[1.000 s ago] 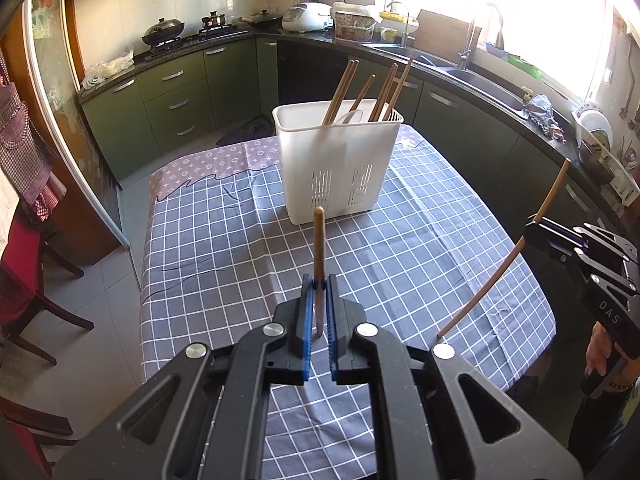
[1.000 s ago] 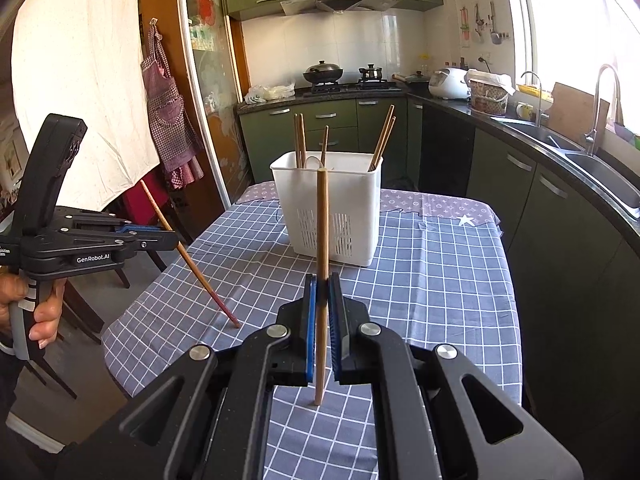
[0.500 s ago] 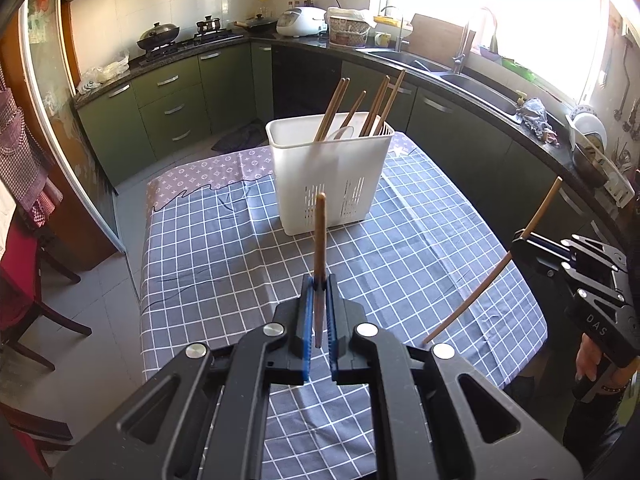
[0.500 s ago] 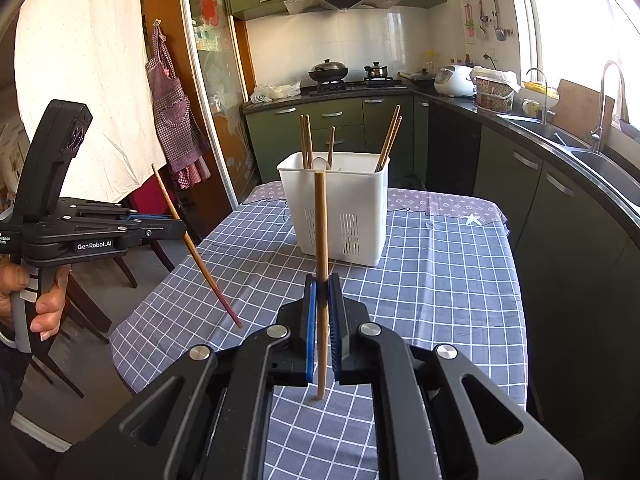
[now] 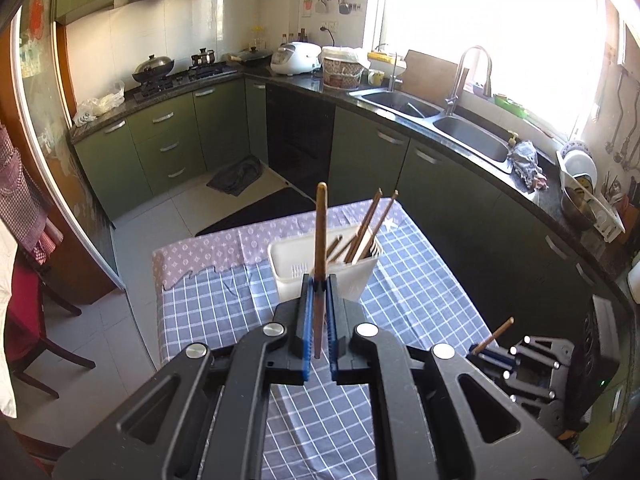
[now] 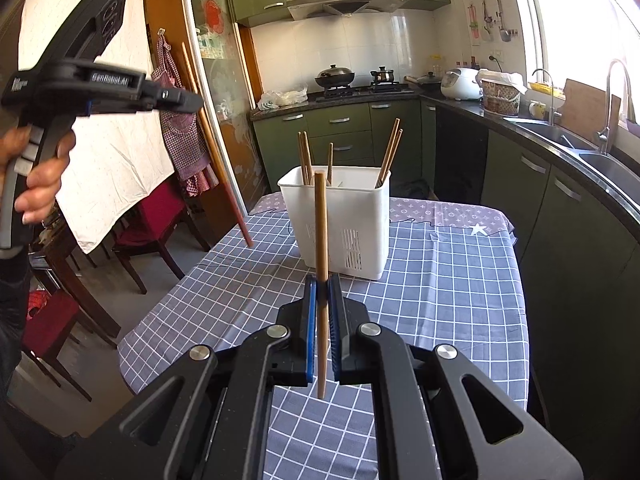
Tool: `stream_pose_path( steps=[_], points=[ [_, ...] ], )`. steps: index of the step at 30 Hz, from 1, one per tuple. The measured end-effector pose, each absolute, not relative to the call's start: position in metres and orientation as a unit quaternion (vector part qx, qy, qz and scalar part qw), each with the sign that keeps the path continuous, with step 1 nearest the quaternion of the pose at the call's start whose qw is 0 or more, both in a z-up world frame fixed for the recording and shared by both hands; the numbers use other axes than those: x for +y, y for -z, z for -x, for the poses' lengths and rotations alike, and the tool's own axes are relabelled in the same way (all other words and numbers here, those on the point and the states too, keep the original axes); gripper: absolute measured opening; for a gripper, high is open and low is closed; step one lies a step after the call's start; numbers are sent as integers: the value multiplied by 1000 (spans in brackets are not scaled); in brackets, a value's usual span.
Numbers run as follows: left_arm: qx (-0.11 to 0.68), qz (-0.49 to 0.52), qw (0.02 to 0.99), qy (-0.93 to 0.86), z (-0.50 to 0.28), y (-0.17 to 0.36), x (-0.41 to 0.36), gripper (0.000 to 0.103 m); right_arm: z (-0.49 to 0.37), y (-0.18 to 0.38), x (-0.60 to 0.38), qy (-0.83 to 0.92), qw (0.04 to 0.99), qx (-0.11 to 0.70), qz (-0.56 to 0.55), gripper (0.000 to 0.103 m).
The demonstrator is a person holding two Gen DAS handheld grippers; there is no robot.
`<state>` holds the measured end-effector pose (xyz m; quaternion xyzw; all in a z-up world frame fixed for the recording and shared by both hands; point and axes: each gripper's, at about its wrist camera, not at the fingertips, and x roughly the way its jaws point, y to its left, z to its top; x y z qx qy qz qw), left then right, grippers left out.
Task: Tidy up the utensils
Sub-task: 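Lower the chopstick into the holder and open the left tool while the right tool holds its chopstick, then lower the chopstick into the white holder and open the right tool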
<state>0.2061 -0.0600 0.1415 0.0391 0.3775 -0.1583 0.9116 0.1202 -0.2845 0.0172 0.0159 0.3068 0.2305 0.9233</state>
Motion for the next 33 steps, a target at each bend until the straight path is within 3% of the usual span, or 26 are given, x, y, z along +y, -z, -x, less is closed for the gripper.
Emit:
stream_pose_path(
  steps=[8, 22, 24, 26, 28, 33],
  points=[
    [344, -43, 930, 123, -269, -172, -77, 6, -124, -18, -298, -232, 923, 307, -25, 7],
    [440, -55, 887, 125, -305, -71, -75, 8, -133, -52, -297, -244, 927, 282, -29, 7],
    [432, -46, 891, 135, -295, -74, -69, 12, -138, -63, -295, -243, 931, 273, -27, 7],
    [409, -43, 901, 140, -280, -83, -62, 30, -144, -78, -293, -244, 934, 259, -27, 7],
    [379, -43, 914, 140, -262, -93, -56, 39, -152, -97, -293, -243, 939, 242, -30, 7],
    [322, -34, 937, 134, -213, -101, -38, 50, -176, -145, -294, -213, 959, 182, -45, 7]
  ],
)
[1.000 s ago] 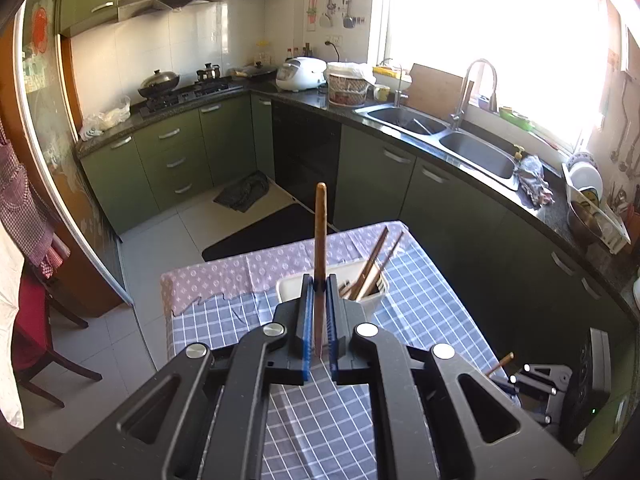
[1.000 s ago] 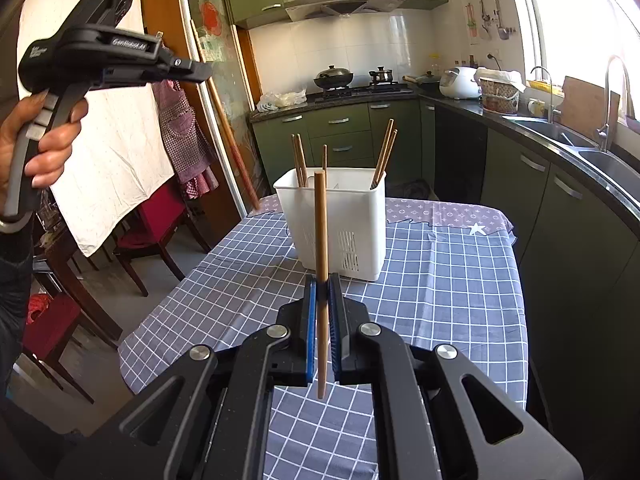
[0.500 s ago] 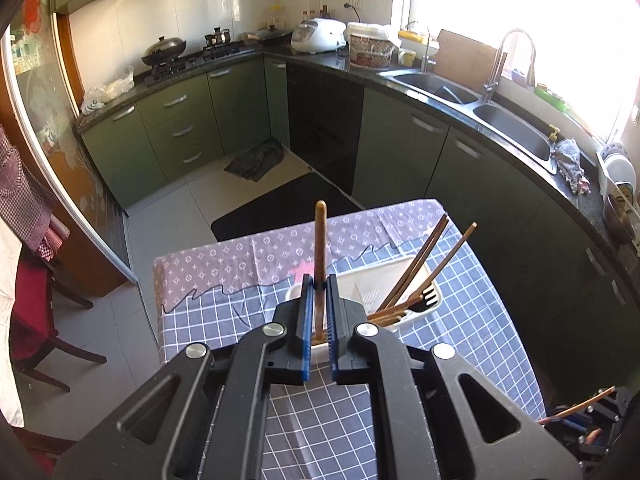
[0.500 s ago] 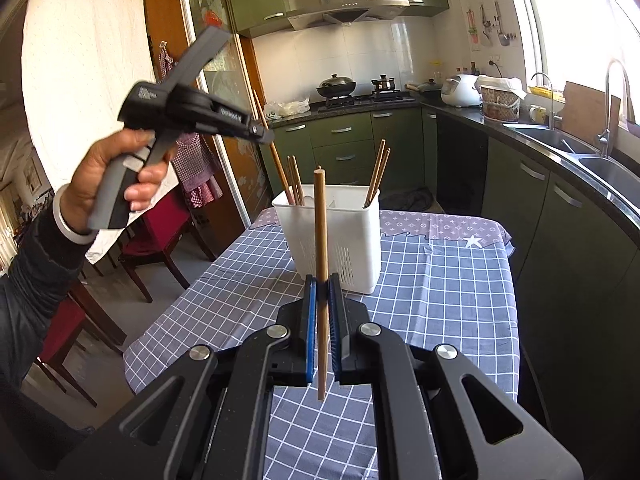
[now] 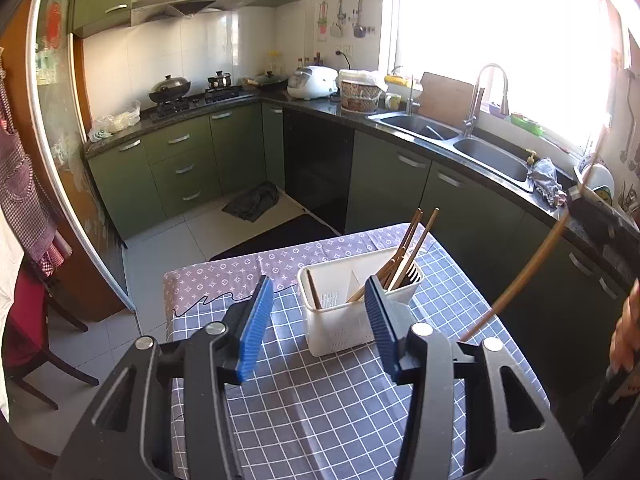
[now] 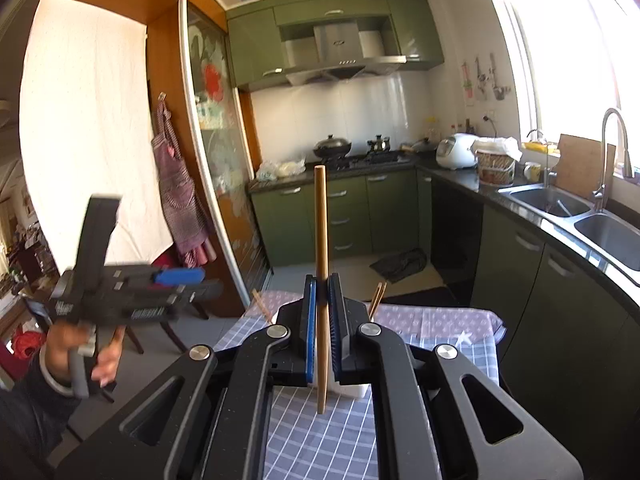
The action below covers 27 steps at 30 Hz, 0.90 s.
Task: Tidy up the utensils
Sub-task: 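Lower the chopstick into the white holder and open the right tool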
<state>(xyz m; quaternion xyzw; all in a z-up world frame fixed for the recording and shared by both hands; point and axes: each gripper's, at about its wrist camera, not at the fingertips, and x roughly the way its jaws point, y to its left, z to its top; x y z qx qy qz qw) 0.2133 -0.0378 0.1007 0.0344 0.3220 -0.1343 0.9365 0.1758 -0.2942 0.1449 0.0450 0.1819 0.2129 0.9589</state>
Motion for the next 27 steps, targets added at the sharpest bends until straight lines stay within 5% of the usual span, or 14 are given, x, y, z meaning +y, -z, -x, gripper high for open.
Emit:
stream_pose_path(
  steps=[5, 27],
  points=[
    [284, -38, 950, 121, -170, -82, -32, 93, -211, -171, -287, -191, 968, 152, -60, 7],
    [285, -6, 955, 80, -116, -1, -28, 96, -318, -79, -249, -173, 949, 256, -55, 7]
  ],
)
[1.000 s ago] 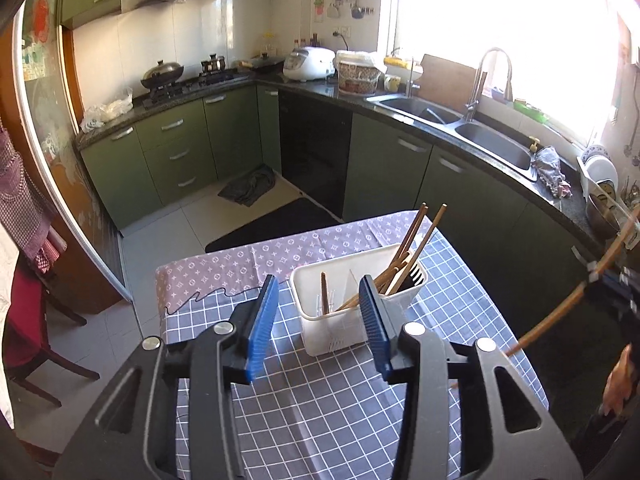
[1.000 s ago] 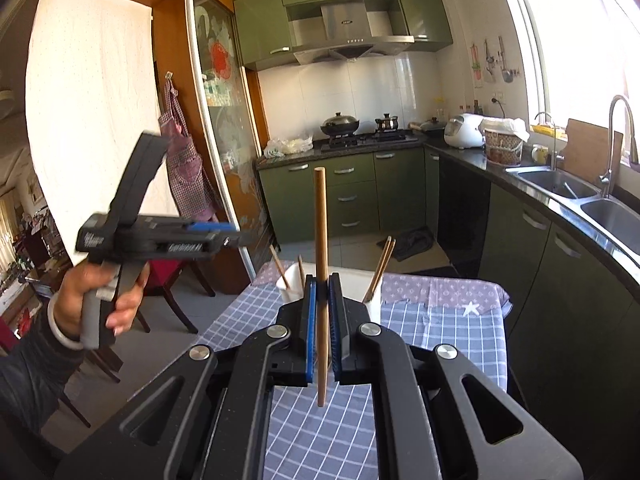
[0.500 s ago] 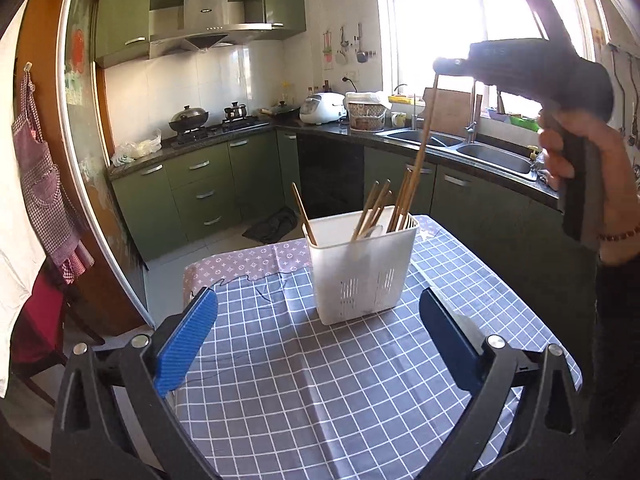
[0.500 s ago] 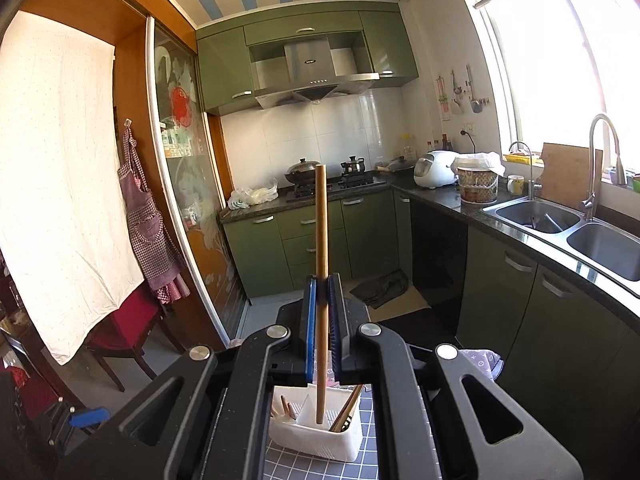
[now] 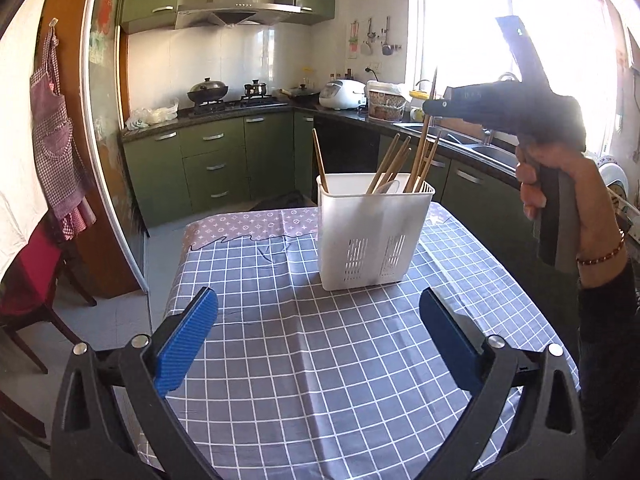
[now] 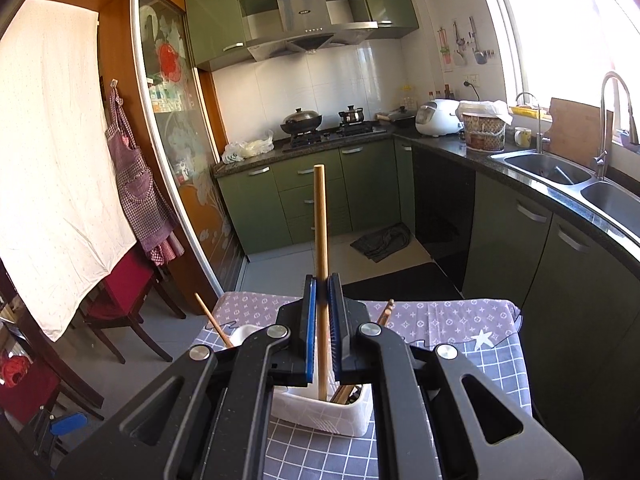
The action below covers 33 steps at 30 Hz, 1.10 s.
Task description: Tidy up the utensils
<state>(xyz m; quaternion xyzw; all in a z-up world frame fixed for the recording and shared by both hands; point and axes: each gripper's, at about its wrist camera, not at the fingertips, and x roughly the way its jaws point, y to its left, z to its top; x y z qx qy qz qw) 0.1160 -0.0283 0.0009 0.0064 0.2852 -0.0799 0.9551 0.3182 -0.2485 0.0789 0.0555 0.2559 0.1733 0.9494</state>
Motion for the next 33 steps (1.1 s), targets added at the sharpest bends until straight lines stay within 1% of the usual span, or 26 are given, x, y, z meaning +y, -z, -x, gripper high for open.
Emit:
stream_pose_path(
  steps=[5, 9, 10, 11, 12, 13, 15, 17, 20, 22, 23, 25, 26, 28, 29, 30, 33],
  points=[
    [293, 3, 953, 76, -115, 3, -24, 96, -318, -51, -242, -172, 943, 281, -39, 9],
    [290, 10, 954, 71, -111, 1, -21, 96, -293, -54, -248, -173, 948, 265, -37, 9],
    [288, 11, 955, 70, -110, 0, -20, 96, -281, -57, -252, -172, 951, 255, -37, 17],
    [285, 13, 956, 68, -108, -1, -18, 96, -267, -58, -257, -170, 954, 243, -37, 21],
    [284, 14, 956, 67, -106, -1, -17, 96, -253, -57, -261, -167, 957, 234, -37, 29],
    [283, 17, 957, 66, -105, -1, -17, 96, -238, -55, -266, -162, 960, 225, -36, 34],
    [285, 22, 956, 65, -103, 1, -16, 96, -207, -45, -275, -152, 964, 217, -36, 39],
    [288, 27, 955, 67, -99, 4, -15, 96, -178, -31, -283, -142, 966, 215, -35, 41],
    [290, 26, 954, 65, -90, 8, -18, 96, -137, -8, -292, -128, 967, 215, -39, 50],
    [289, 23, 955, 63, -82, 9, -21, 96, -112, 5, -295, -125, 968, 215, -43, 58],
    [287, 22, 956, 62, -77, 9, -22, 96, -102, 9, -297, -122, 968, 214, -43, 59],
    [283, 20, 957, 62, -66, 8, -23, 96, -82, 14, -297, -121, 969, 209, -41, 67],
    [281, 18, 957, 61, -62, 7, -23, 96, -72, 14, -297, -122, 971, 204, -40, 69],
    [276, 19, 959, 58, -52, 5, -23, 96, -54, 13, -294, -121, 973, 192, -31, 81],
    [273, 21, 960, 58, -47, 4, -22, 96, -45, 12, -292, -118, 975, 184, -25, 84],
    [270, 22, 961, 58, -42, 3, -21, 96, -38, 9, -288, -117, 977, 177, -19, 90],
    [263, 25, 963, 53, -30, -1, -16, 96, -21, 4, -281, -117, 979, 164, -9, 95]
  ],
)
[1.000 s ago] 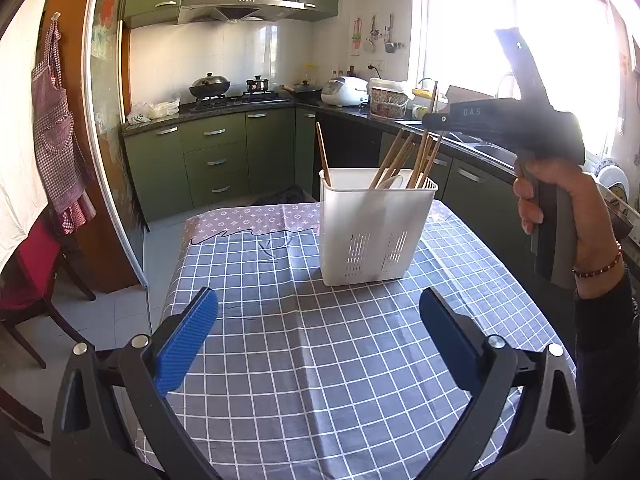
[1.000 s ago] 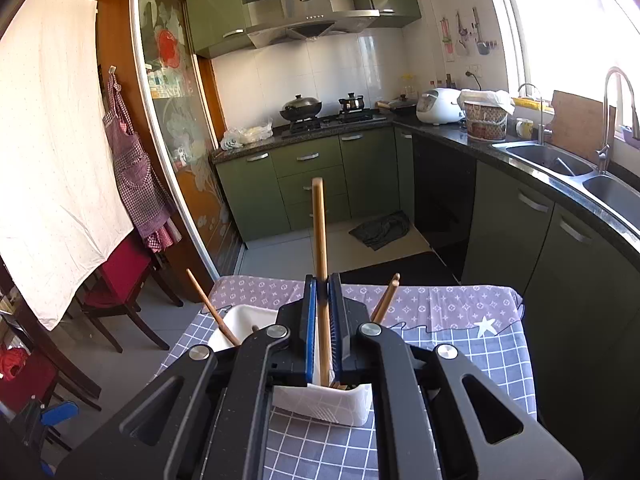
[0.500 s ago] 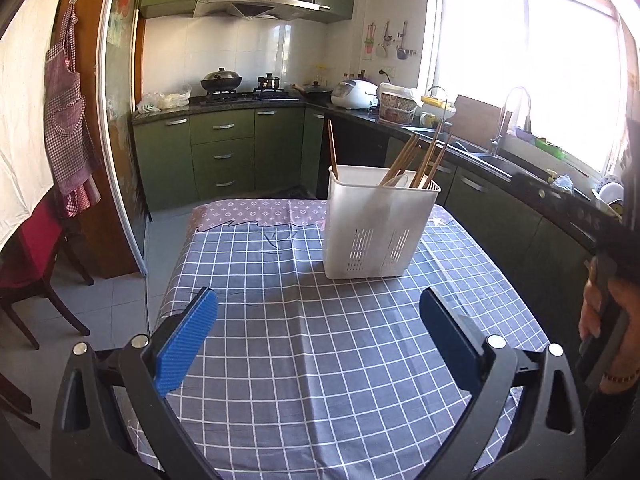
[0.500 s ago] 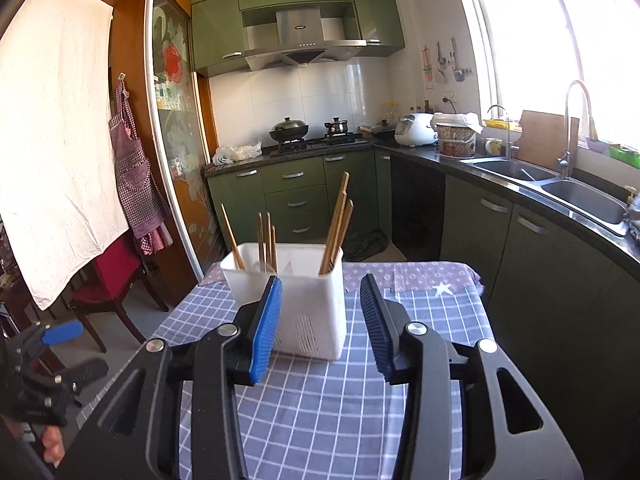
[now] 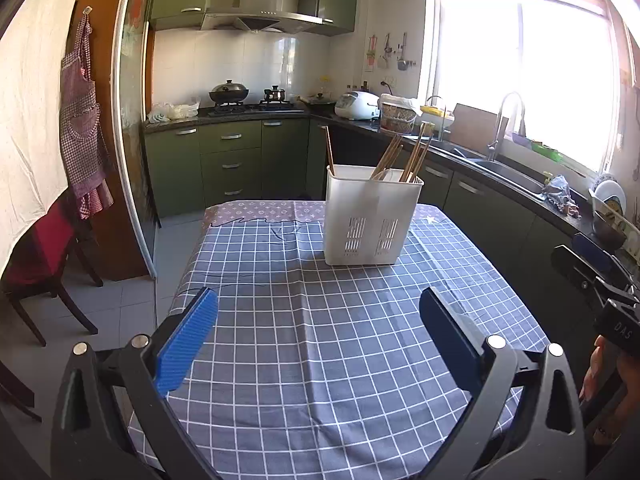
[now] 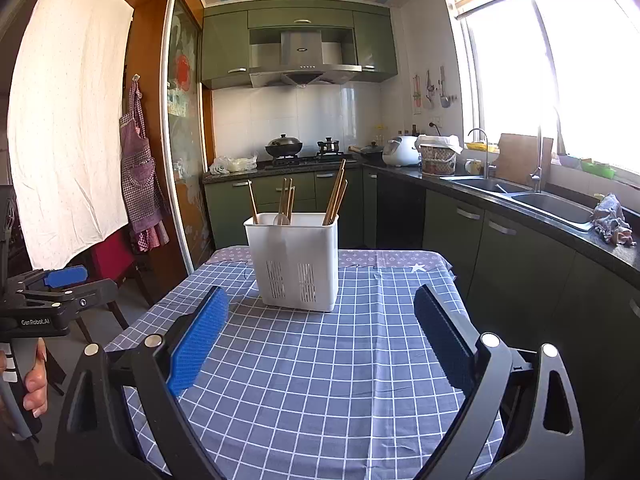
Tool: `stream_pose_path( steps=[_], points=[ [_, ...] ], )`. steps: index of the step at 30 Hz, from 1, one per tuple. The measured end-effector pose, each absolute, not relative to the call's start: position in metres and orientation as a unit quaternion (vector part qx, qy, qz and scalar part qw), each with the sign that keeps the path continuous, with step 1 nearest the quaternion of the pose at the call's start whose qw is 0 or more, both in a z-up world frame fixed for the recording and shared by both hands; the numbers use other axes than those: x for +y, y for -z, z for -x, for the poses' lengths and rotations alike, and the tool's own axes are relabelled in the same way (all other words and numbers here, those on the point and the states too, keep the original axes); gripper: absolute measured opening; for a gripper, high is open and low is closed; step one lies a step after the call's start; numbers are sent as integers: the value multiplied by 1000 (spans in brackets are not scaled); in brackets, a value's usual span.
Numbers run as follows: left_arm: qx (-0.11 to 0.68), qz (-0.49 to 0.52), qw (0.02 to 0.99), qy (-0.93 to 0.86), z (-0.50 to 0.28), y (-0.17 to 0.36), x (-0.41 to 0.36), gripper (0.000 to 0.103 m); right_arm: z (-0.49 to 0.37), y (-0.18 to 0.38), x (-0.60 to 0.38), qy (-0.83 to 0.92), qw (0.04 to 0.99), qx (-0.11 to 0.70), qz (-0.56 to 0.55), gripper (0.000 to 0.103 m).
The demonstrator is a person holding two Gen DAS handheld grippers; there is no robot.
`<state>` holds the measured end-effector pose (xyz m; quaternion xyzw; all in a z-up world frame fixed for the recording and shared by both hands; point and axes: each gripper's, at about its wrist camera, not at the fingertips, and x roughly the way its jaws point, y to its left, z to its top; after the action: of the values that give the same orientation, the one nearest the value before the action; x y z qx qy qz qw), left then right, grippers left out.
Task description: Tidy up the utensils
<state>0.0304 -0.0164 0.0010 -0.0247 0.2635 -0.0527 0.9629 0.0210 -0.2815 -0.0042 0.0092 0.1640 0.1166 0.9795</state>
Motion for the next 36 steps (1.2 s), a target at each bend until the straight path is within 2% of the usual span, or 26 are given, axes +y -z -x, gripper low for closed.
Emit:
stream_pose_path(
  steps=[4, 36],
  points=[
    [257, 28, 965, 42, -17, -4, -9, 96, -3, -2, -275, -118, 982, 150, -7, 98],
    [245, 33, 968, 37, 8, -9, -2, 96, 0, -17, -267, -123, 980, 157, 2, 98]
  ],
)
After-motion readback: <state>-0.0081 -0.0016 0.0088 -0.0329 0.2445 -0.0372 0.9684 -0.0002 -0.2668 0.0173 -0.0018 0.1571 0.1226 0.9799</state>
